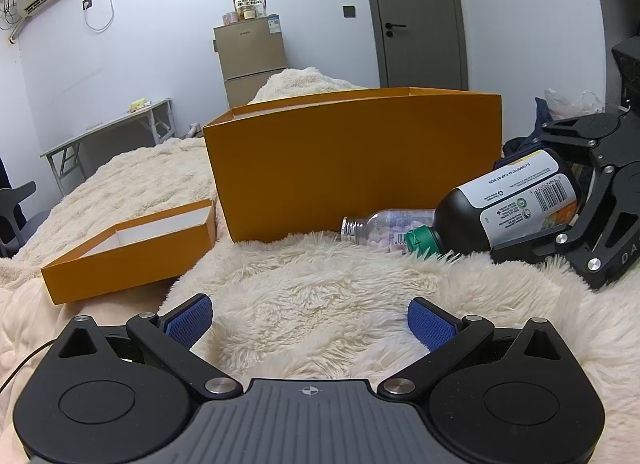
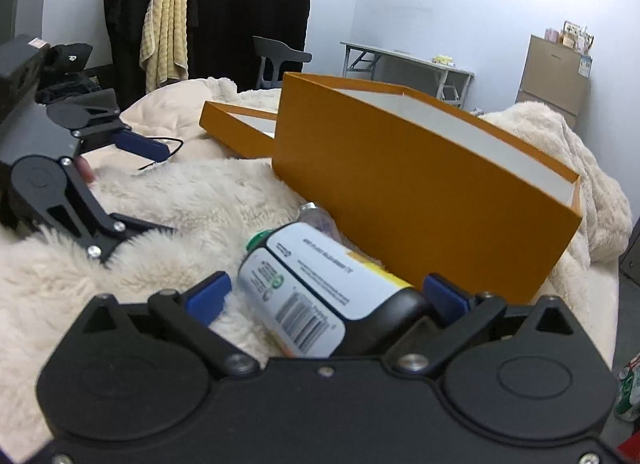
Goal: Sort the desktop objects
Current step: 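Lift the black vitamin C bottle sideways with the right gripper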
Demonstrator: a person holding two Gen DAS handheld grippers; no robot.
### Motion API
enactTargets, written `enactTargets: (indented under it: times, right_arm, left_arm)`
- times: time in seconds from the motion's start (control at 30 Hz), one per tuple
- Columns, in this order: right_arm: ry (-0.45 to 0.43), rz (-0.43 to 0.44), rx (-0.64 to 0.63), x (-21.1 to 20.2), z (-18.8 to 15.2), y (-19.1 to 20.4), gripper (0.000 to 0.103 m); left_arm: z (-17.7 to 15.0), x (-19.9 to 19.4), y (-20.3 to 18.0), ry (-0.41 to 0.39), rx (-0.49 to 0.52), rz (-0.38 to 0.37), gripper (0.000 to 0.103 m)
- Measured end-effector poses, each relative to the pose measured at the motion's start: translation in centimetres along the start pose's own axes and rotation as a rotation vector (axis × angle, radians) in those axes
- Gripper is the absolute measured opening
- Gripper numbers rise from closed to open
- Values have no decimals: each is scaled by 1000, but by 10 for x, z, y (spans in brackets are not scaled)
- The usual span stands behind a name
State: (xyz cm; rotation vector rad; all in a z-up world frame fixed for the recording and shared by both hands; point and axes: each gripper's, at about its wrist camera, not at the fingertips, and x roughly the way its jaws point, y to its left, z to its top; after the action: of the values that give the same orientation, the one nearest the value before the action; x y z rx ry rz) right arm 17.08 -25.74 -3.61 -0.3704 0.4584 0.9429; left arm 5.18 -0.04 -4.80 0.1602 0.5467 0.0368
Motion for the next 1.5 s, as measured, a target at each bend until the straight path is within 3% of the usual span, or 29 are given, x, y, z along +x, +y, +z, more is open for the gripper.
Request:
enactTargets:
  times: [0.23,0.4,0.53,0.77,0.9,0.97,1.03,1.2,1.37,1.5]
  right_arm:
    - [8,32,35,6,-8,-7,101]
    - [-11,38,49,-6,-4,-11,85]
    - [-34,41,93,-19,-2,-21,66]
    - [-16,-42,113,-36,-9,-42,57]
    - [29,-91,73,-36,-15,-45,60]
    - [42,-129,42,-36,-16,-42,71]
    - [44,-159,18,-35,-15,-39,72]
    - [8,-131,59,-40,-16,-45,79]
    - [80,-135,57,-20,-26,-50,84]
    - [84,-116,87,-14,-31,-56,87]
  left_arm:
    - [0,0,0,1,2,-1,103]
    - [0,1,1,1,1,-2,103]
    - [0,1,1,2,0,-4,103]
    - [1,0,2,2,-1,-6,103]
    - [1,-1,2,3,-2,-8,103]
    - [1,0,2,3,-2,-8,103]
    - [1,0,3,4,-4,-10,103]
    - [2,0,3,6,-8,-14,103]
    - [3,0,3,6,-9,-15,103]
    - [3,1,4,7,-12,-17,103]
